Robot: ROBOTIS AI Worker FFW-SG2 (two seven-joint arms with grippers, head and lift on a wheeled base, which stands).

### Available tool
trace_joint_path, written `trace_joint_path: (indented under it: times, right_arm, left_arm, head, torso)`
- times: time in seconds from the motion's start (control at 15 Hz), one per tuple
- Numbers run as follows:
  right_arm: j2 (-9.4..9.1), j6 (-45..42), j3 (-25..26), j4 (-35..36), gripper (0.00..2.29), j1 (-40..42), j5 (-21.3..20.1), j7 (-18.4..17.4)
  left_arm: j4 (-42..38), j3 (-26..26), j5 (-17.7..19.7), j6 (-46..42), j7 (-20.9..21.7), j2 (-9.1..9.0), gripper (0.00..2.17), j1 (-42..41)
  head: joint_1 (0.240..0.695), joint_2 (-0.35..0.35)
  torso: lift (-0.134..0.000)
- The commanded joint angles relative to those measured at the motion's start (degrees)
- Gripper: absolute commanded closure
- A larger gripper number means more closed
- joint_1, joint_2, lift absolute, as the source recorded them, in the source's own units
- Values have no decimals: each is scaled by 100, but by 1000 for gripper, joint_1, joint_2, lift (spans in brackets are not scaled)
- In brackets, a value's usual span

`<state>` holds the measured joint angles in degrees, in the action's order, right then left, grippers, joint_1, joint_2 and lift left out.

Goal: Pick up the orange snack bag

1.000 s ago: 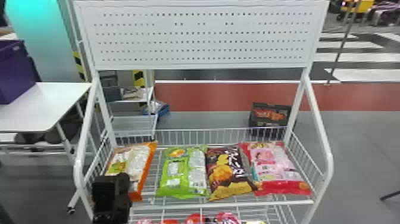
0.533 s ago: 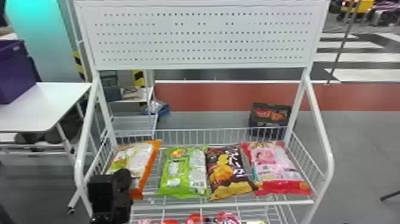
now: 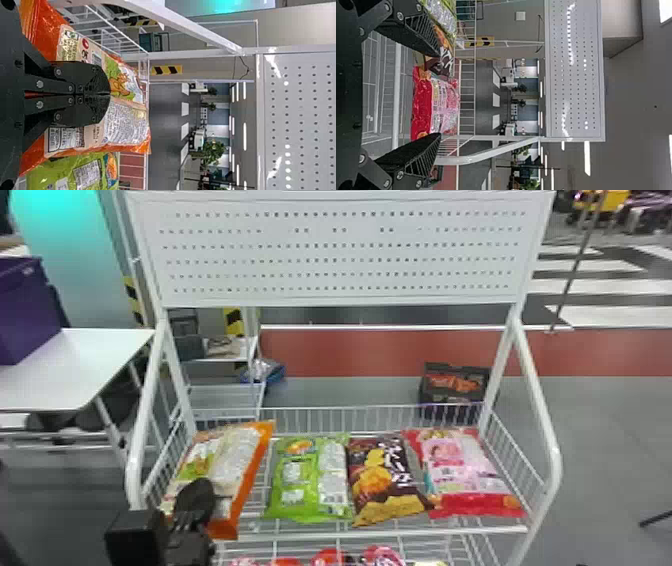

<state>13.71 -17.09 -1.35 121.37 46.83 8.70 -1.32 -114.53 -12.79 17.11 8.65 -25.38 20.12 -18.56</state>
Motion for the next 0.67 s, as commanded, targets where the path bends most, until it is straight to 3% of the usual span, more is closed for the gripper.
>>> trace_joint_path:
  times: [0.0,0.2,0.6]
  right_arm:
    - [0,18,-15,-17,194,-16,0,0]
    - [0,0,-24,-52,194,-34,0,0]
    - [9,0,-32,-61,194,-42,9,0]
  left_arm:
    - [-465,145,3,-113,16,89,1436,-552]
    - [-702,145,3,-552,16,221,1436,-1062]
    - [-878,391,3,-1713,60,265,1436,-2116]
  head:
    - [499,0]
    - [499,0]
    - [499,0]
  torso:
    - [0]
    - [0]
    - [0]
